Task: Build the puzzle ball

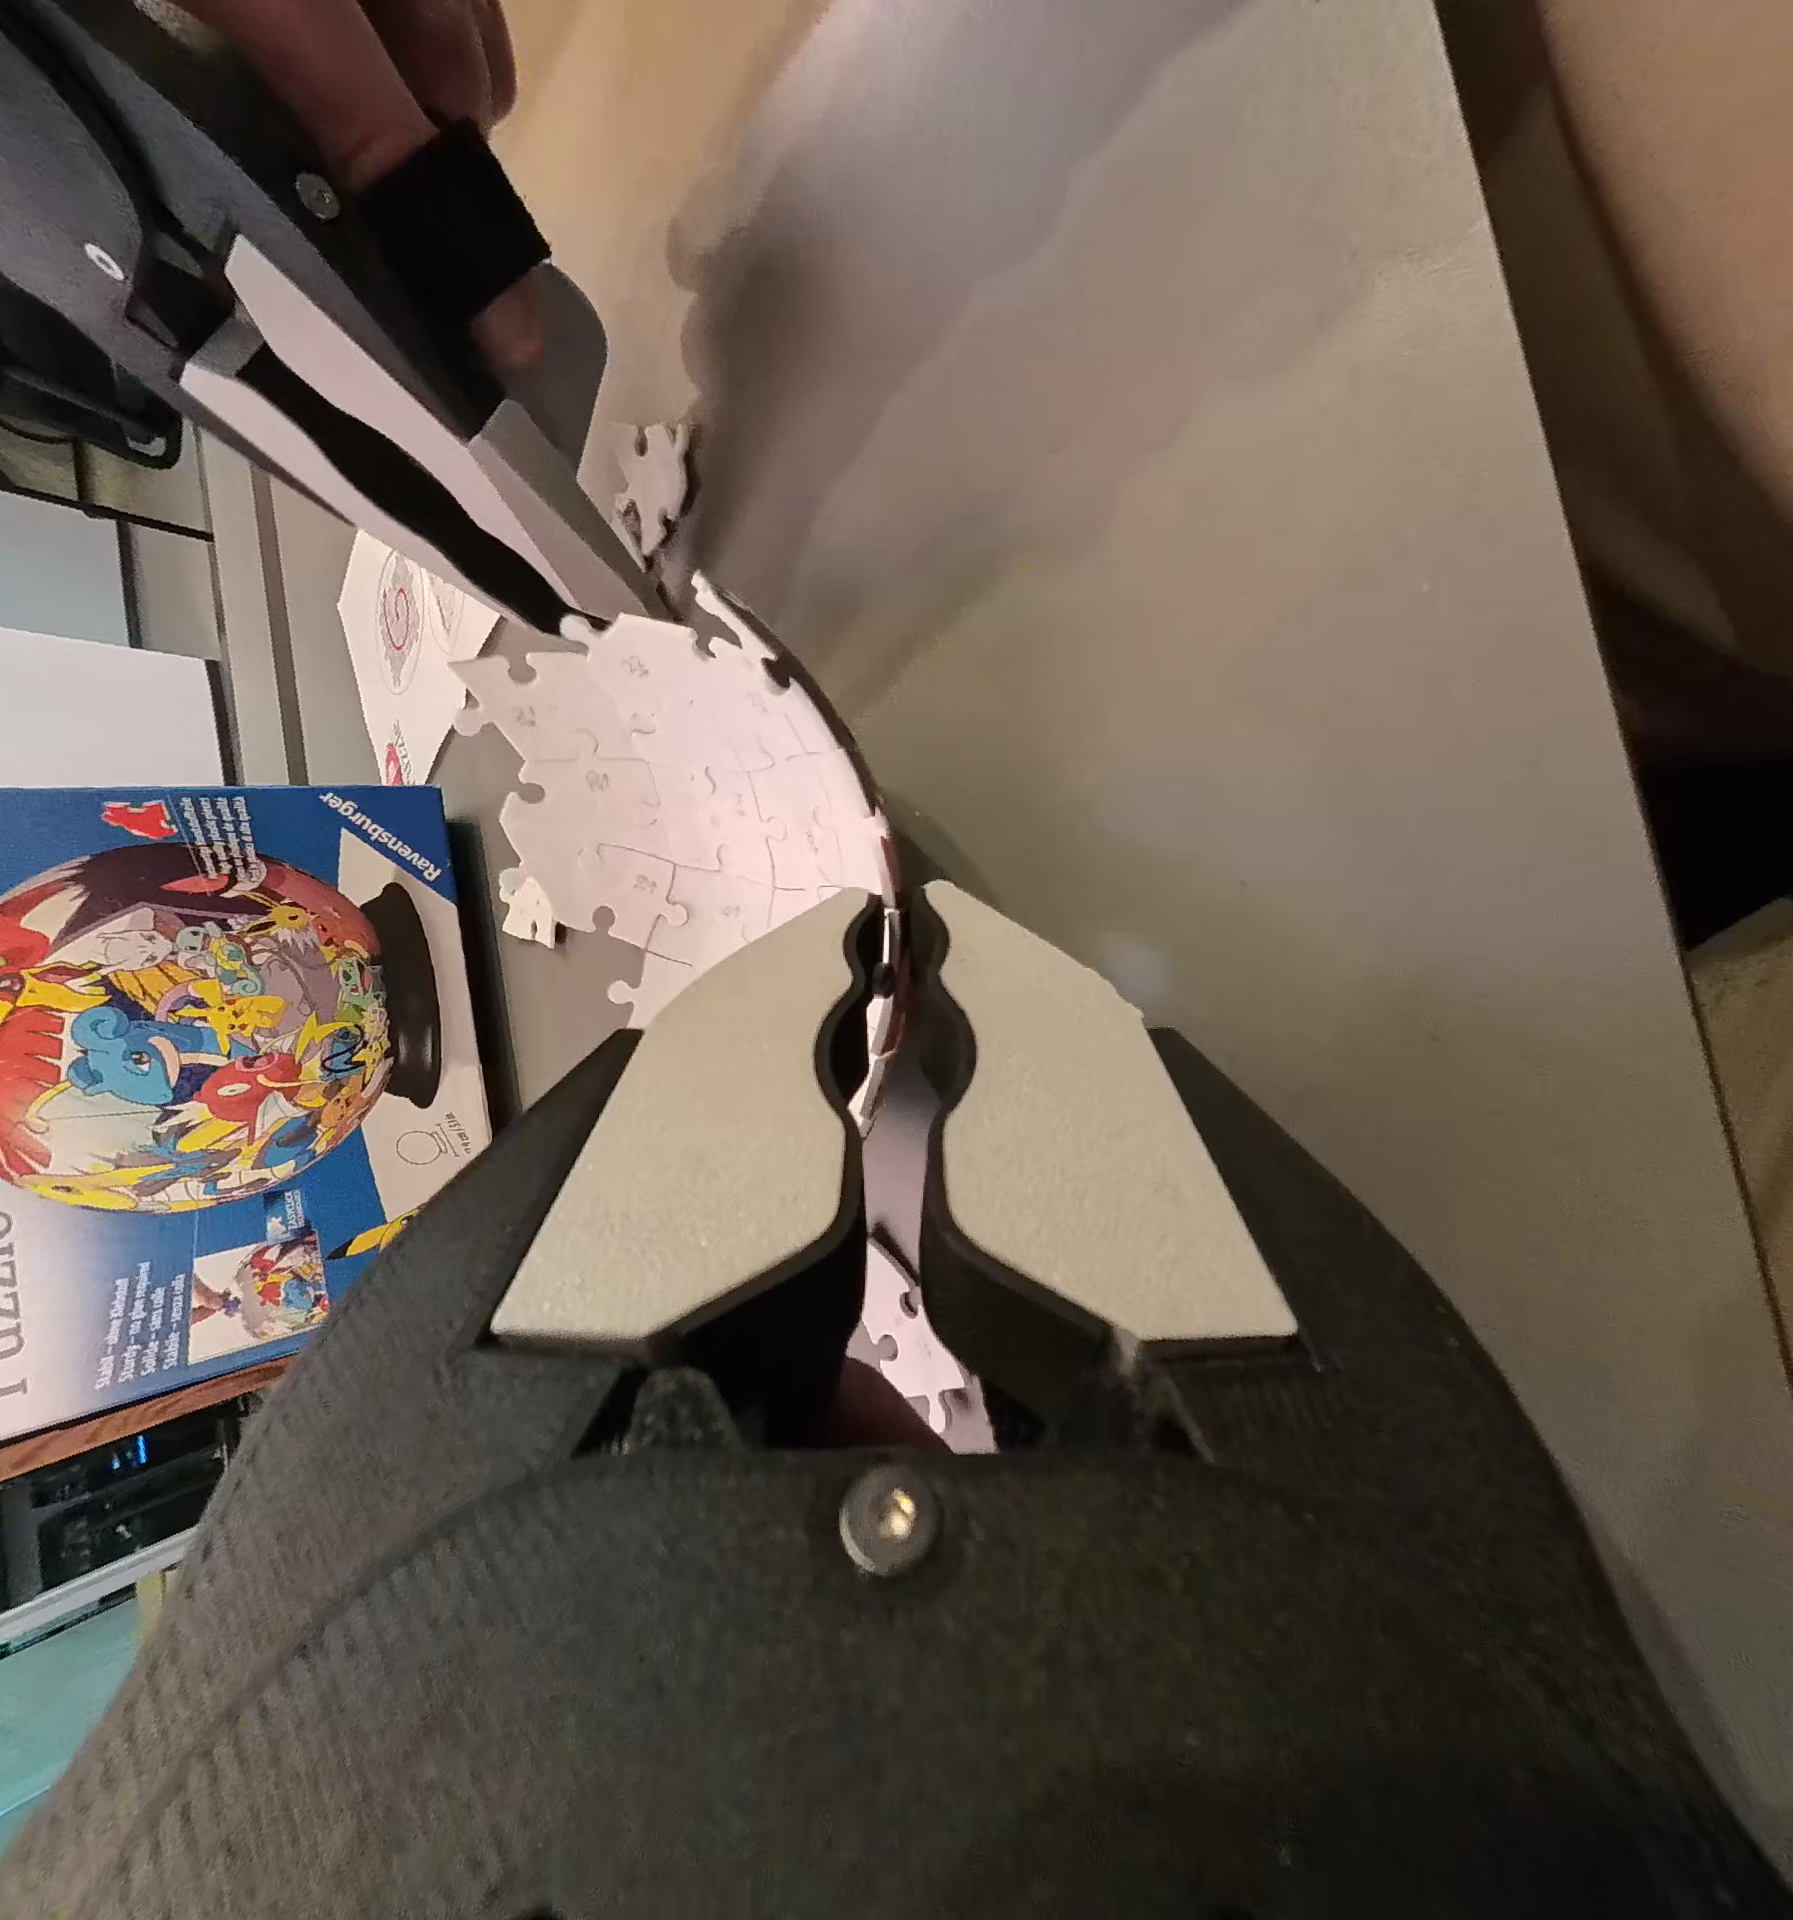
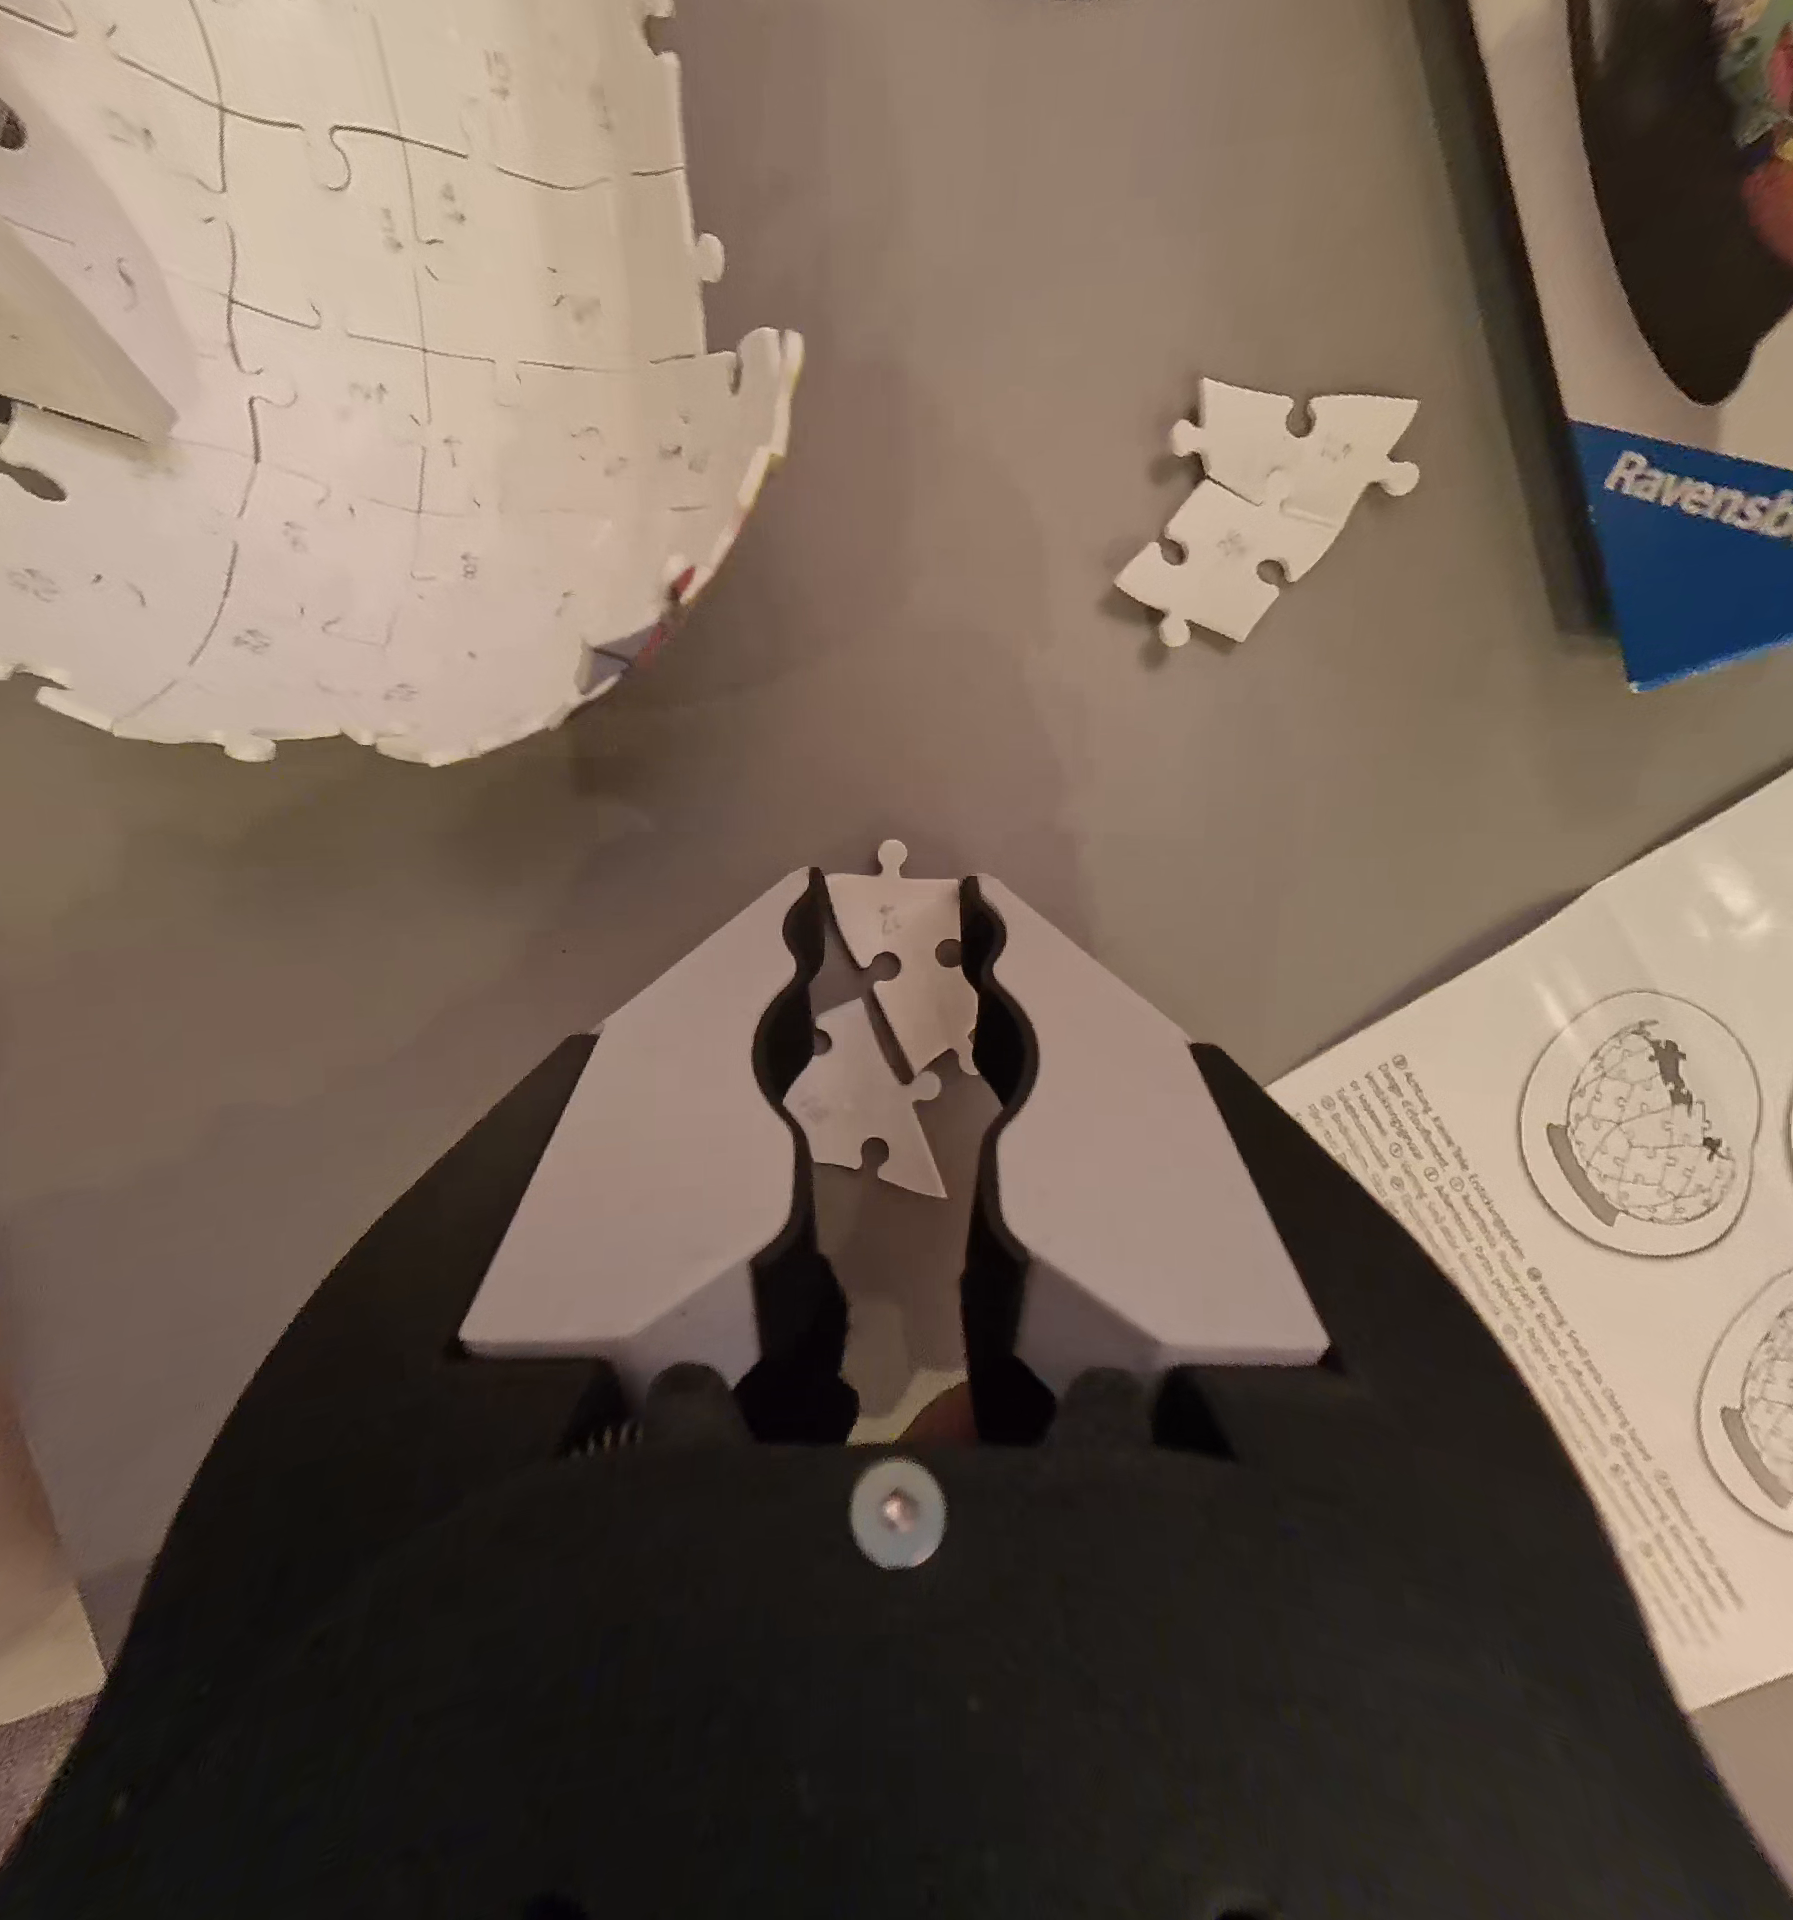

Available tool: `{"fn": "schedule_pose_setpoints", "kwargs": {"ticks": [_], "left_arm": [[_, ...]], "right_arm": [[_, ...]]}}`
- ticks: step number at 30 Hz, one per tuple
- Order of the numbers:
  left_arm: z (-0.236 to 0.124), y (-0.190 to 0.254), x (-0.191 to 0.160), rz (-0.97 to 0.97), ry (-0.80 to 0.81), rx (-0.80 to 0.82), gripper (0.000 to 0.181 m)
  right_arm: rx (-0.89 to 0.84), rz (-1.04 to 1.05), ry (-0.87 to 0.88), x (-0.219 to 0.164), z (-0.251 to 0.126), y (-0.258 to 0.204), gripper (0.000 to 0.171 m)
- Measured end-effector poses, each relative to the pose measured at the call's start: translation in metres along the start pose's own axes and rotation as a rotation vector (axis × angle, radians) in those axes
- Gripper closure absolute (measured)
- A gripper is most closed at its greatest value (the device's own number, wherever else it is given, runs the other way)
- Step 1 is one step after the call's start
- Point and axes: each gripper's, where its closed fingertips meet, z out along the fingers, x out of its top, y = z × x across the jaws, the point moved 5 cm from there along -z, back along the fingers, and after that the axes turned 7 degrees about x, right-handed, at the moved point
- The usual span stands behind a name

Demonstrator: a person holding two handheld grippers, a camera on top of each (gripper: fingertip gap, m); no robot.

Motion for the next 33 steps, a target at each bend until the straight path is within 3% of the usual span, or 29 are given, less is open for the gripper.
{"fn": "schedule_pose_setpoints", "kwargs": {"ticks": [6,12,17,24,29,33], "left_arm": [[-0.002,-0.003,0.003,-0.014,0.012,0.009,0.174],[-0.023,-0.021,0.015,-0.112,0.091,-0.012,0.159],[-0.057,-0.104,0.011,-0.472,0.138,0.119,0.146],[-0.028,-0.140,0.009,-0.881,0.111,0.292,0.135],[-0.020,-0.142,0.008,-0.974,0.130,0.387,0.133],[-0.024,-0.147,0.002,-1.084,0.190,0.439,0.143]], "right_arm": [[0.005,0.065,0.079,0.000,-0.009,0.005,0.147],[-0.023,0.096,0.239,0.023,-0.036,0.008,0.147],[0.043,0.162,0.549,0.065,-0.074,0.002,0.147],[0.316,0.332,1.052,0.128,-0.108,-0.026,0.147],[0.377,0.410,1.173,0.142,-0.099,-0.038,0.147],[0.383,0.445,1.223,0.145,-0.093,-0.041,0.148]]}}
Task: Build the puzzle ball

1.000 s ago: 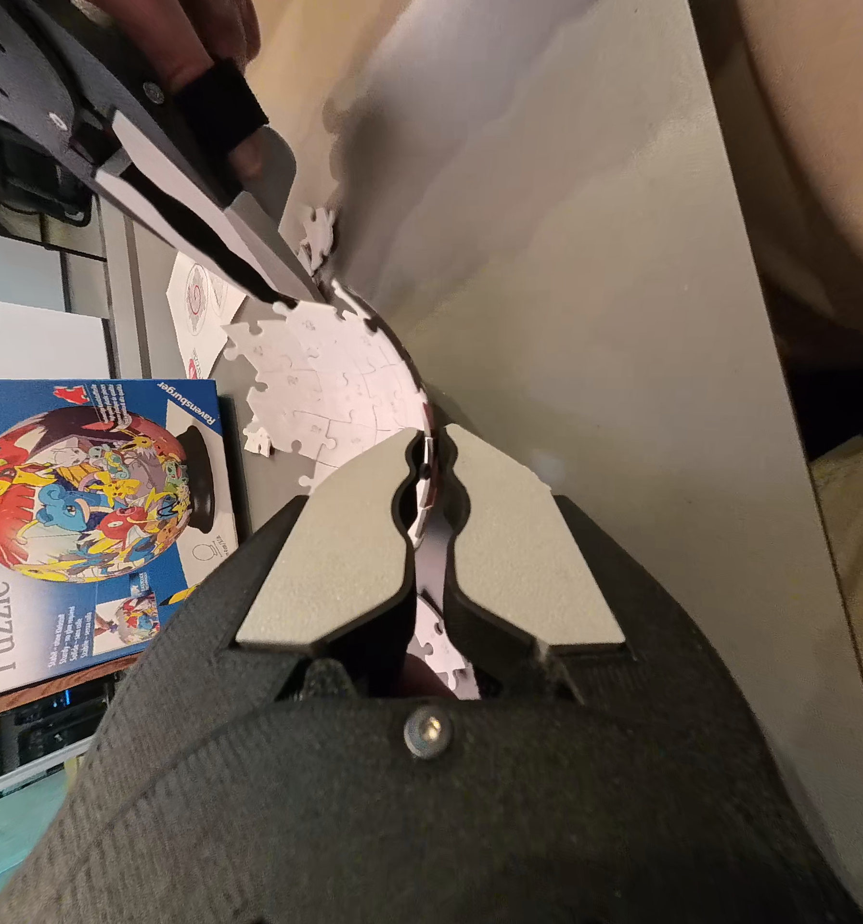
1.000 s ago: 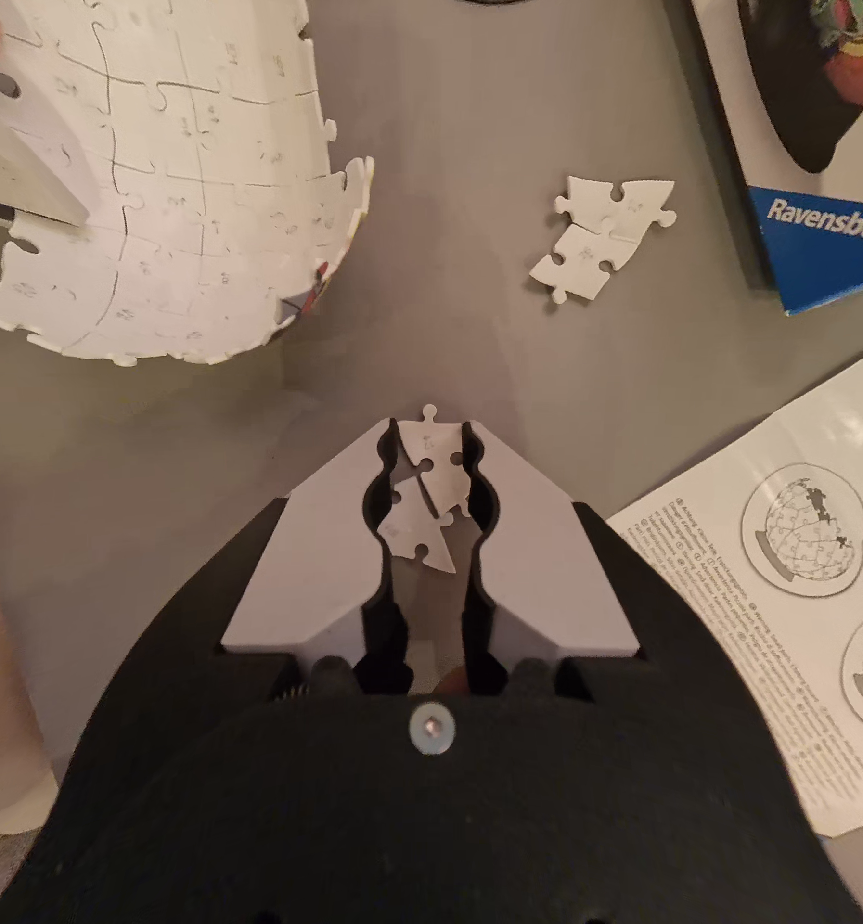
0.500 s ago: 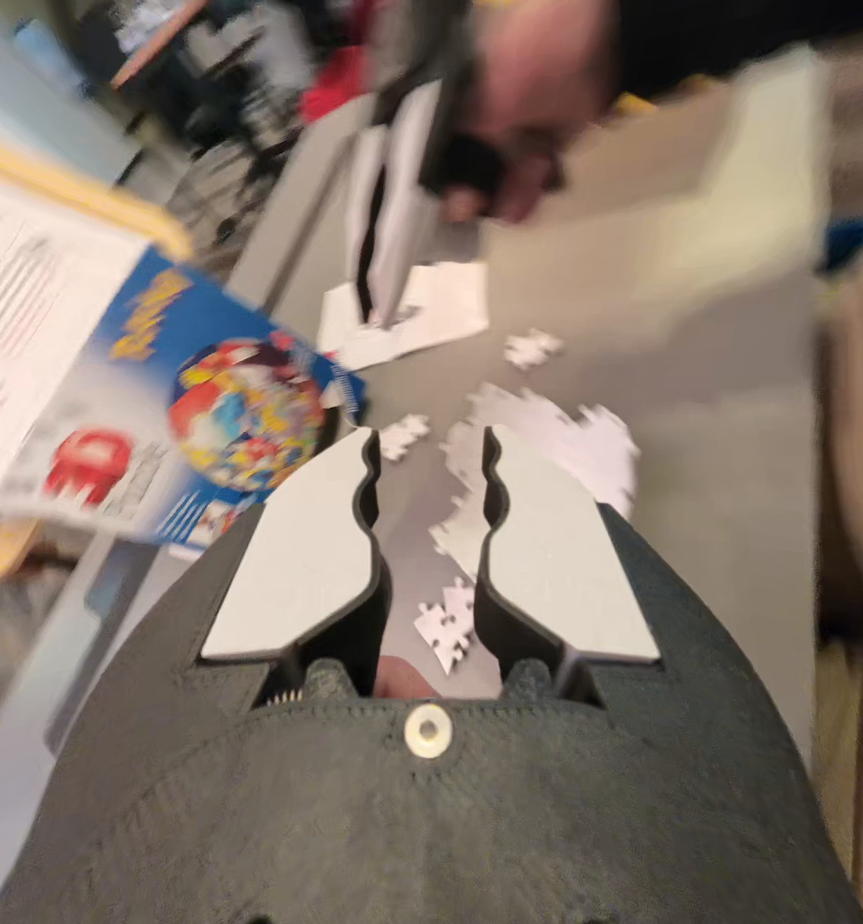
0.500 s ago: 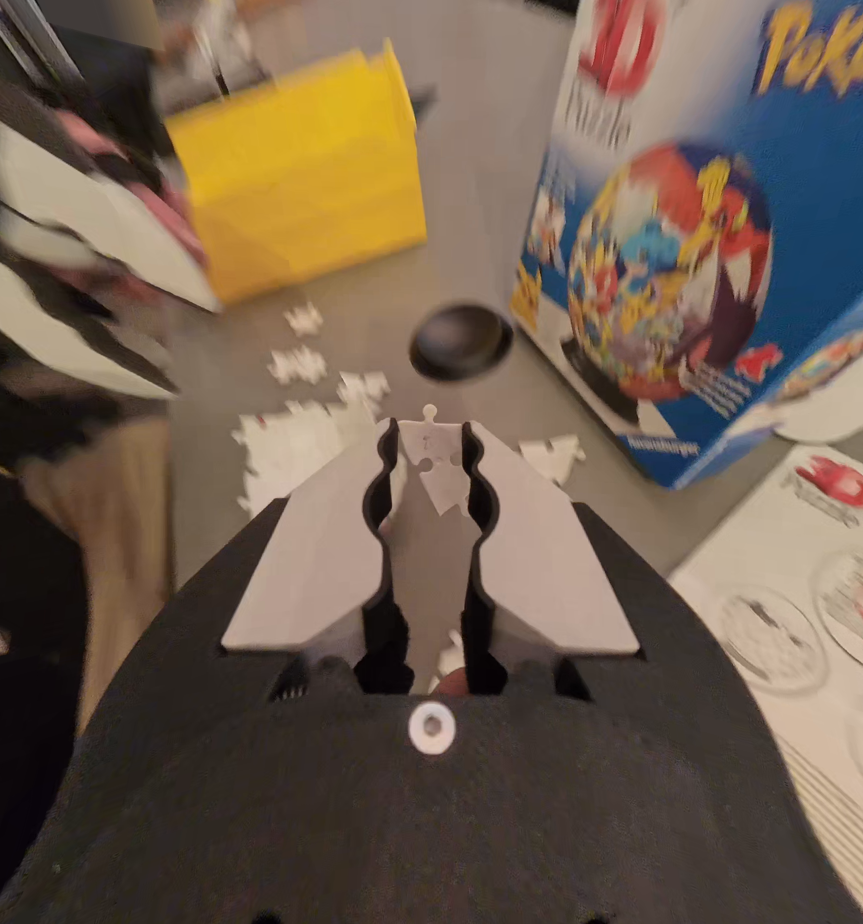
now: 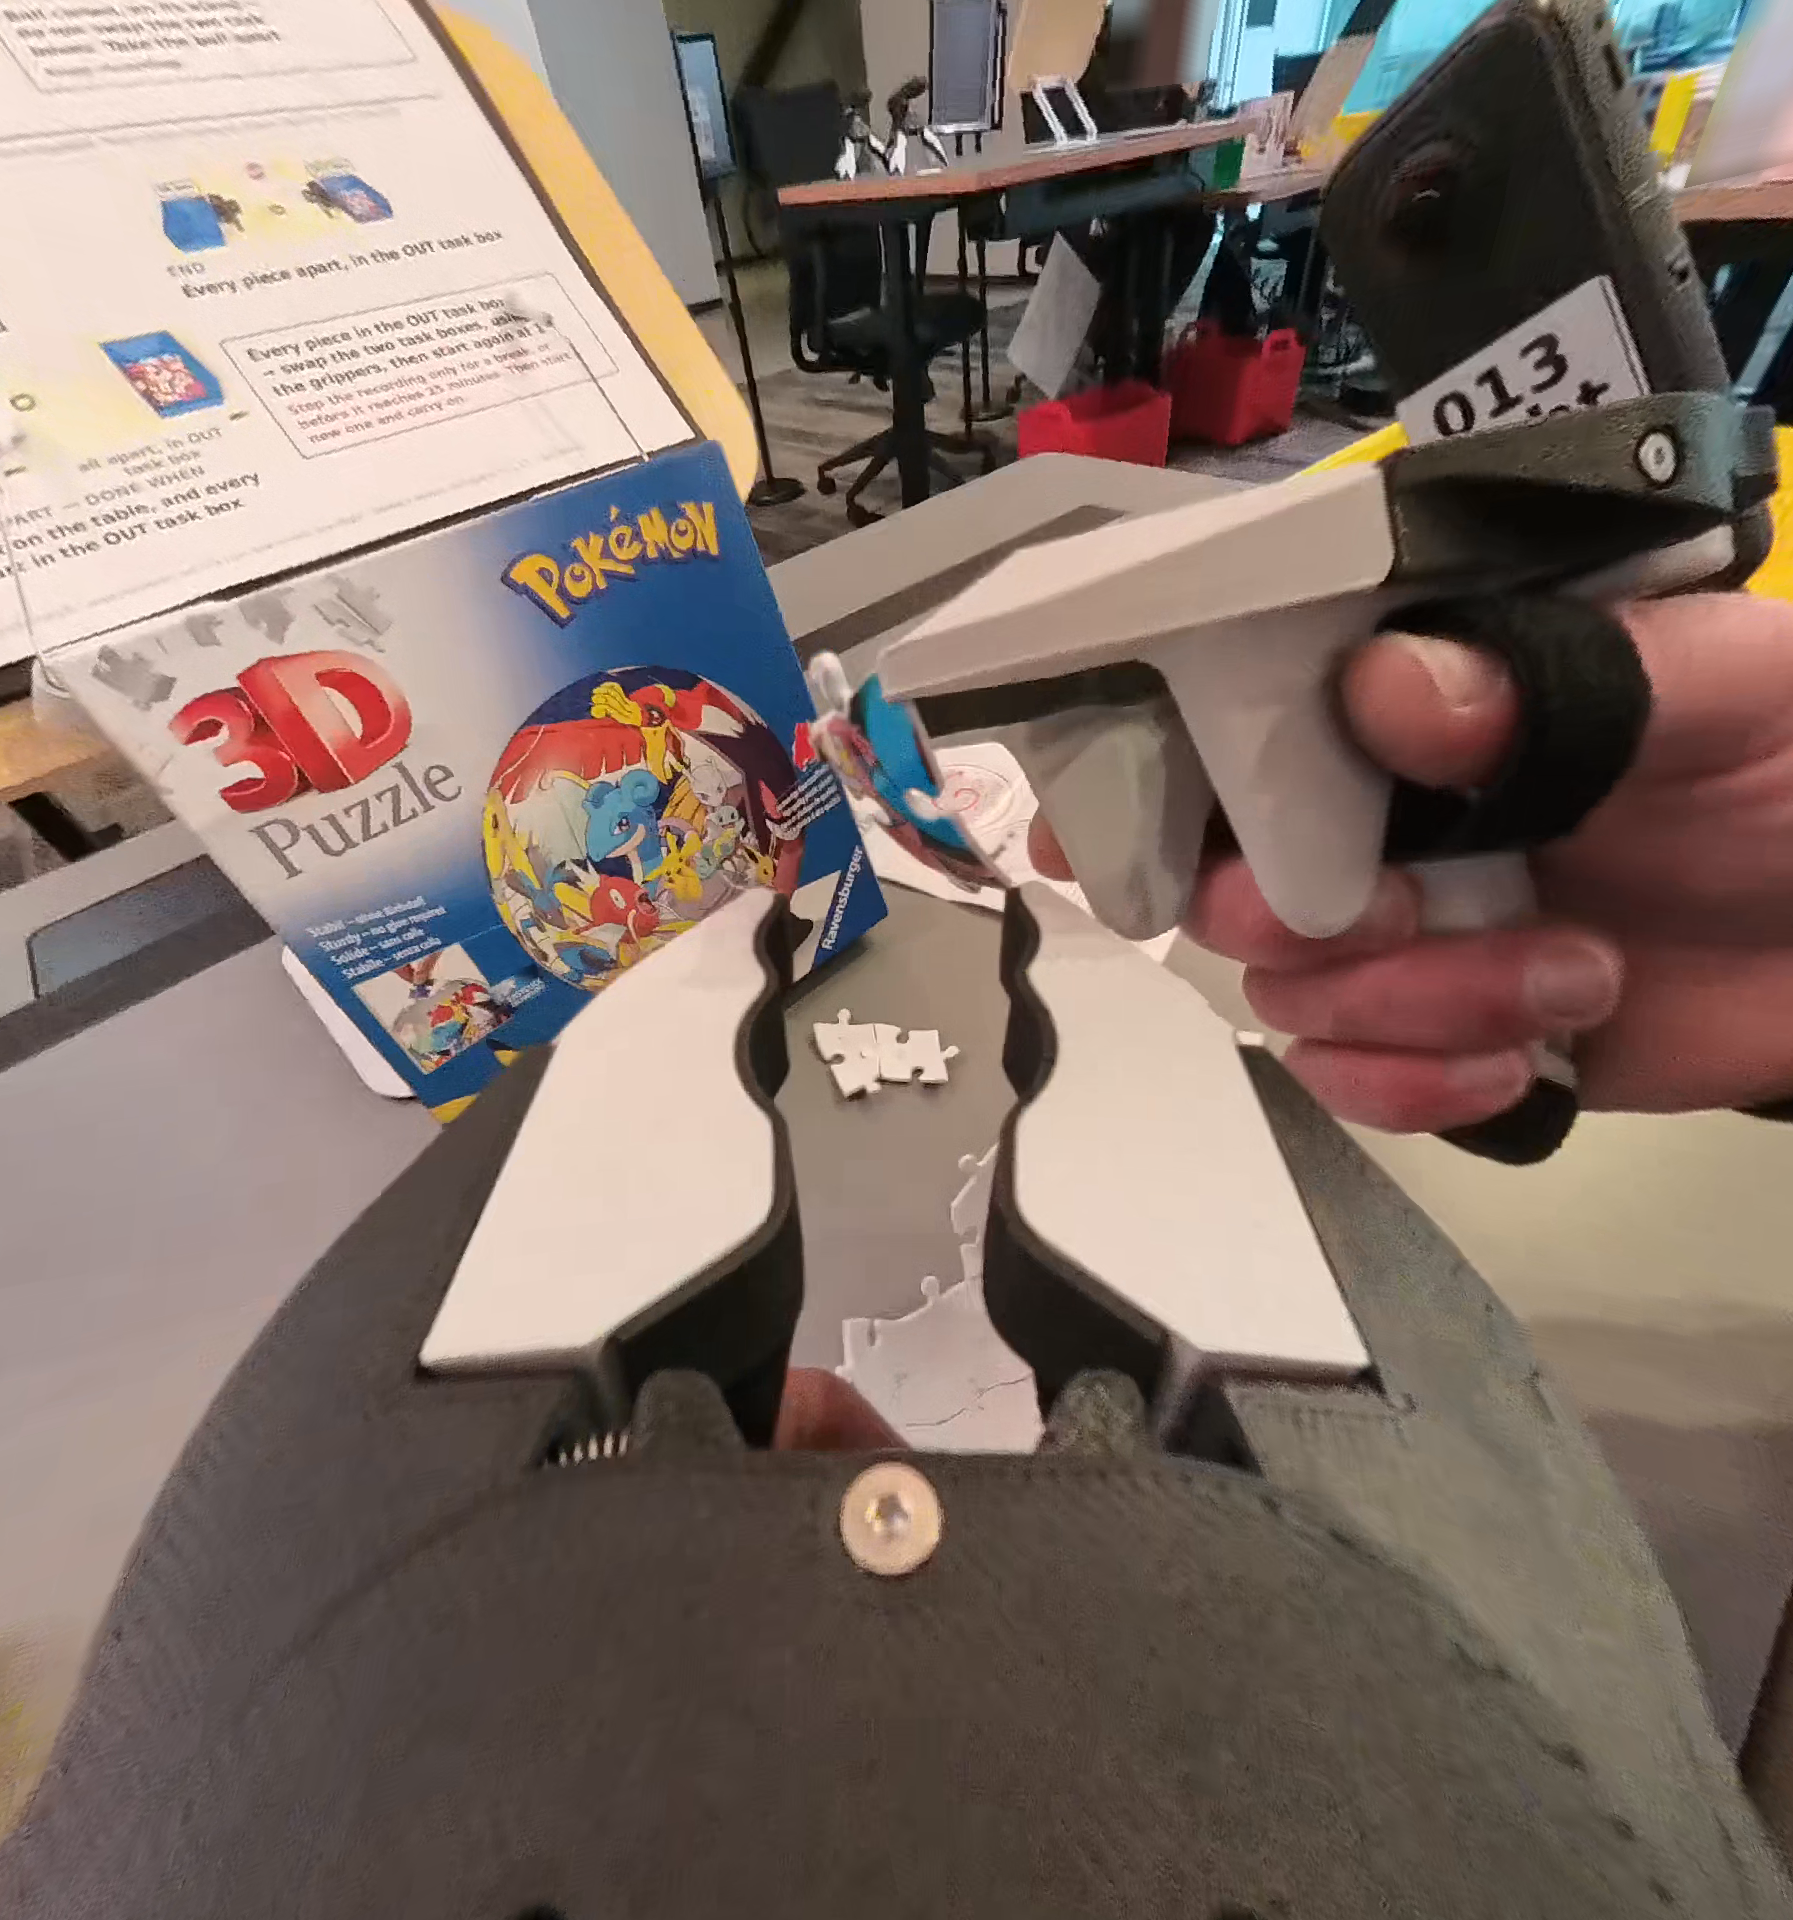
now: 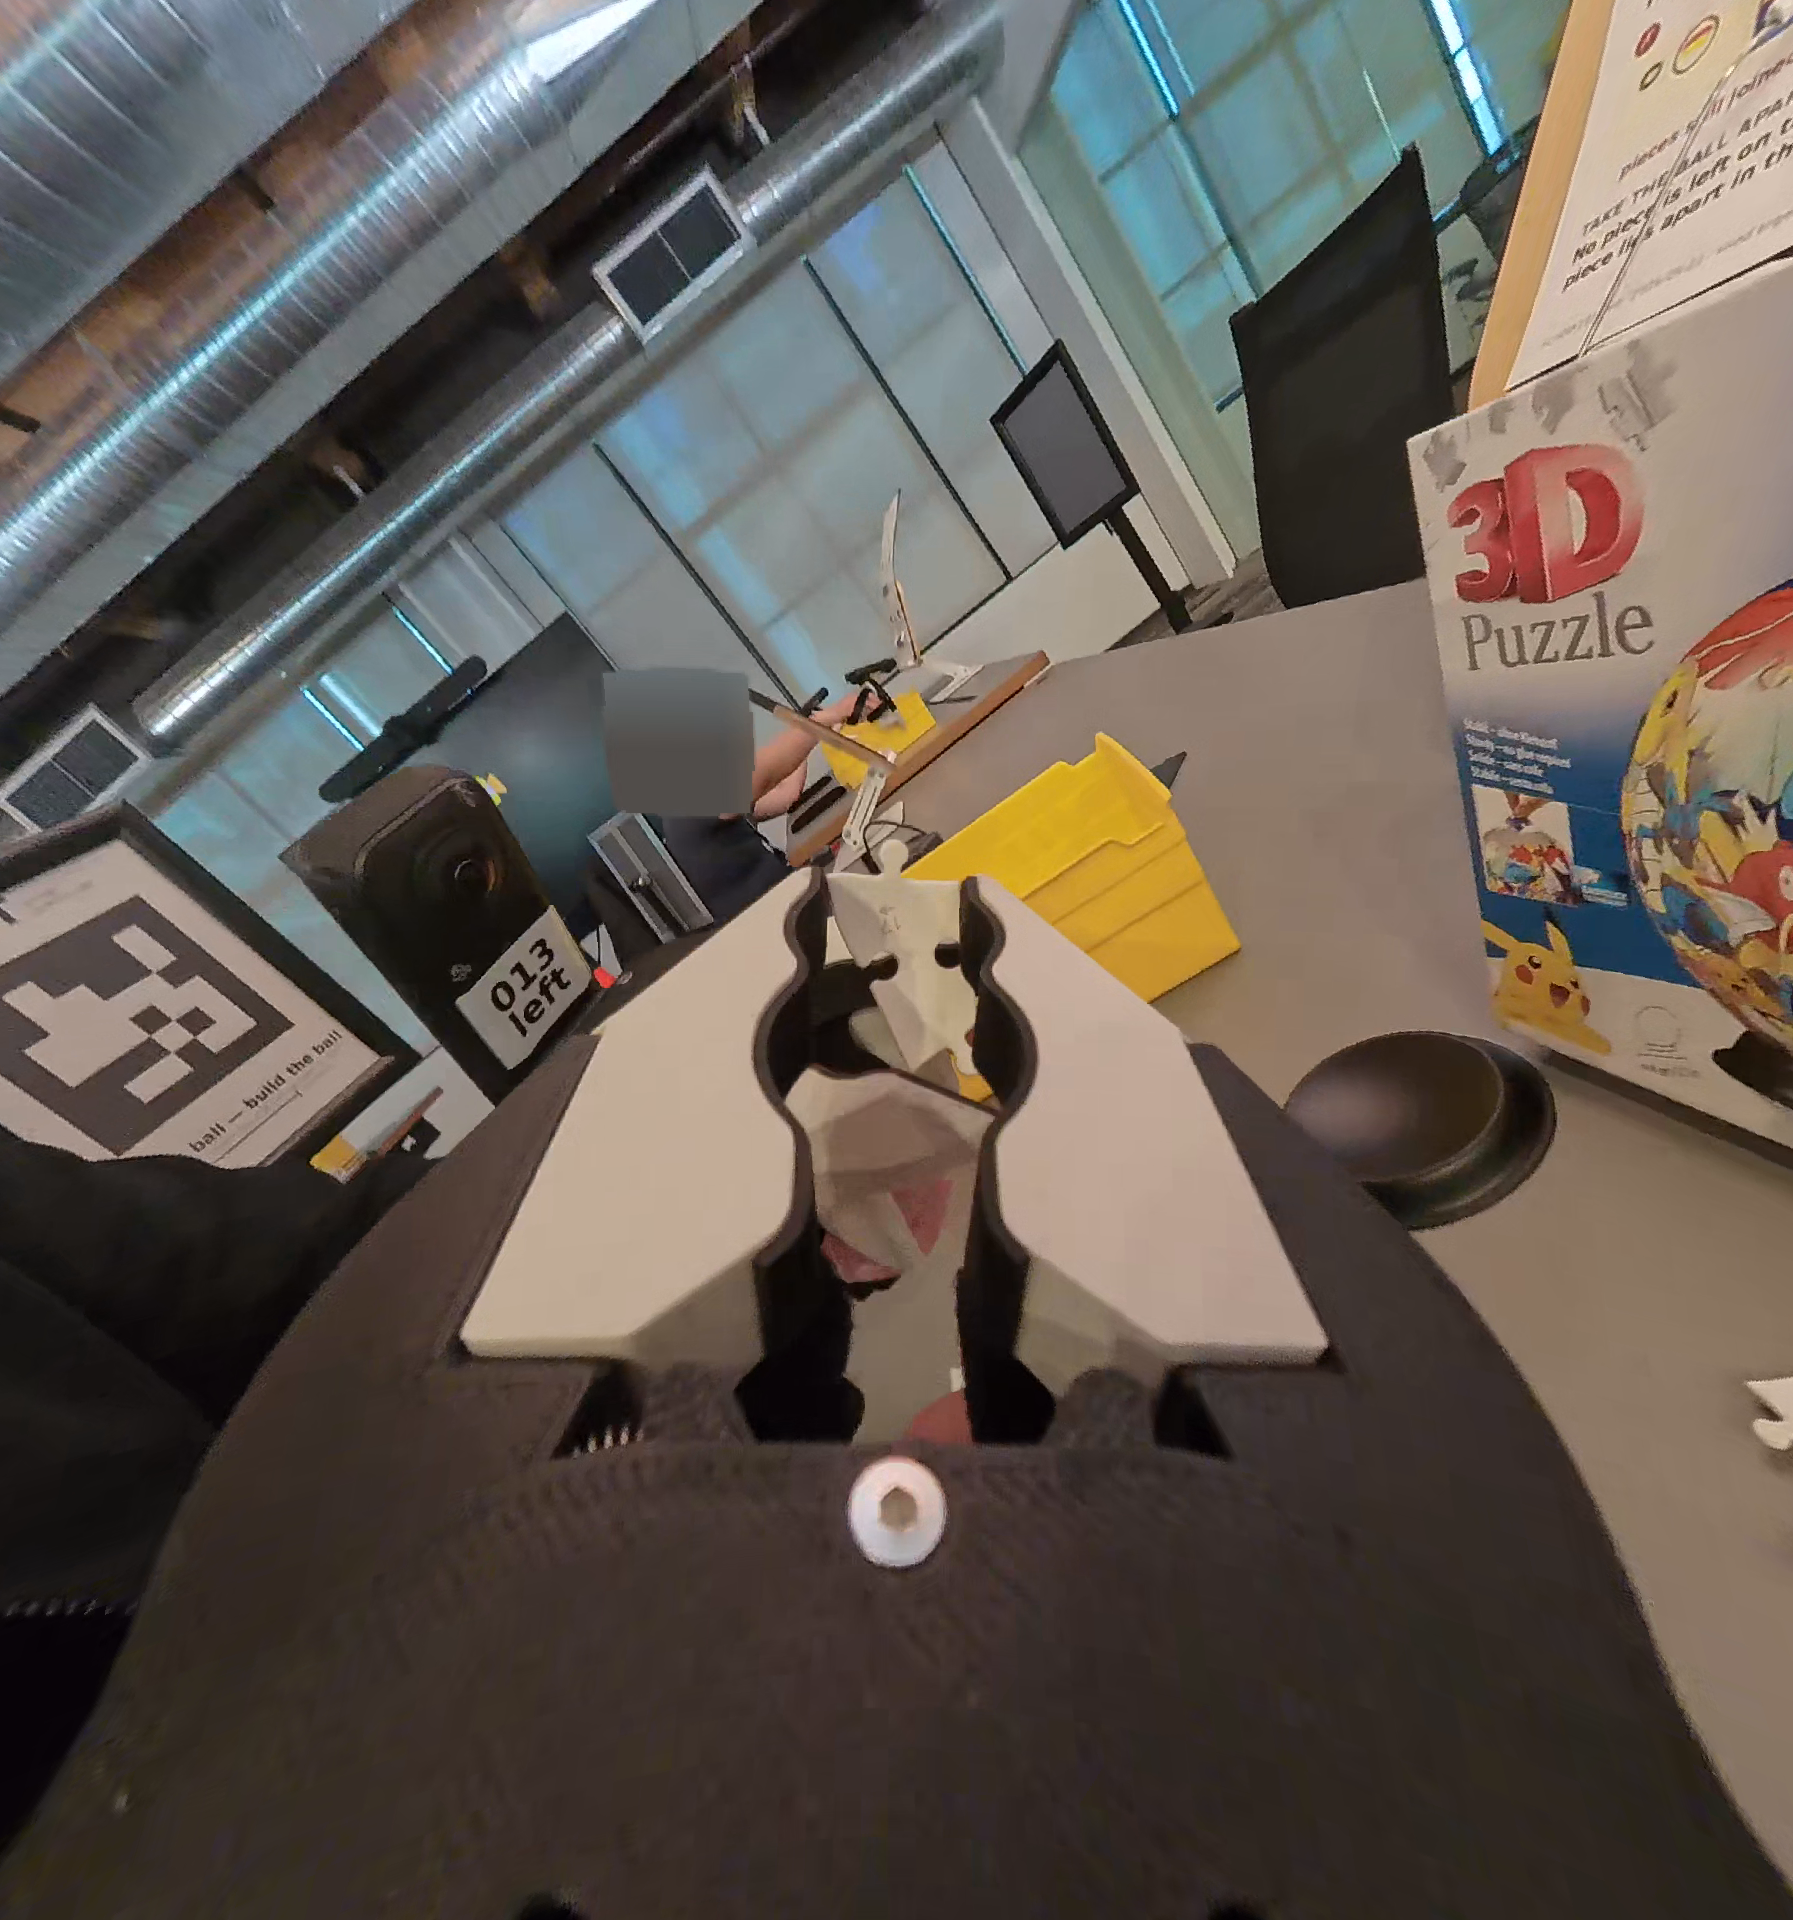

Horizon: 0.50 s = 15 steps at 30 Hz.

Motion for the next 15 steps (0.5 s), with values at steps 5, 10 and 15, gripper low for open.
{"fn": "schedule_pose_setpoints", "kwargs": {"ticks": [5,10,15], "left_arm": [[-0.003,0.005,0.003,0.008,0.073,-0.027,0.153],[-0.002,0.000,0.004,-0.028,0.079,-0.026,0.162],[-0.003,-0.010,0.002,-0.033,0.061,-0.036,0.173]], "right_arm": [[-0.034,-0.012,0.014,-0.006,0.002,0.003,0.148],[-0.051,-0.029,0.018,-0.008,0.003,0.004,0.148],[-0.072,-0.051,0.013,-0.006,0.000,0.005,0.148]]}}
